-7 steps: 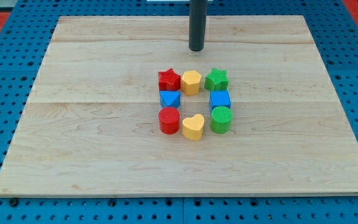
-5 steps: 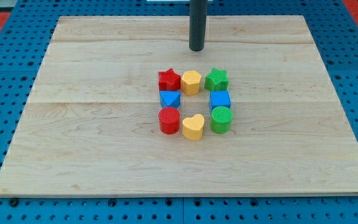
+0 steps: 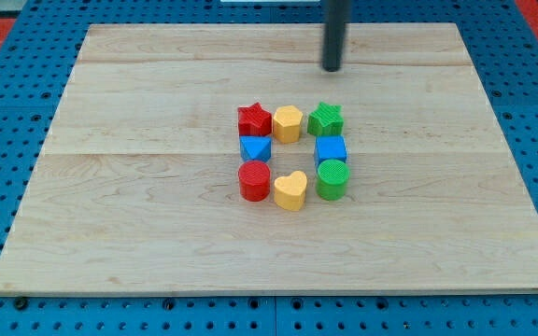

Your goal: Move your arm towards the blue cube

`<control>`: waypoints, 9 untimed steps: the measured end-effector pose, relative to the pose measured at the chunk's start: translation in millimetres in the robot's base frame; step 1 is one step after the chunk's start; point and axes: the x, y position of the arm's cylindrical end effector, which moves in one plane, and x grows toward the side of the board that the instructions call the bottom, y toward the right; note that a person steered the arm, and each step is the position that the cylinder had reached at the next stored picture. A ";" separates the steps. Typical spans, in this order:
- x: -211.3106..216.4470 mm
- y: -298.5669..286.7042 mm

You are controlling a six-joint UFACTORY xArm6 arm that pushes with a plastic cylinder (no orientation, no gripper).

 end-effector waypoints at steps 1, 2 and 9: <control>35.8 64.5; 118.5 103.0; 182.2 -123.8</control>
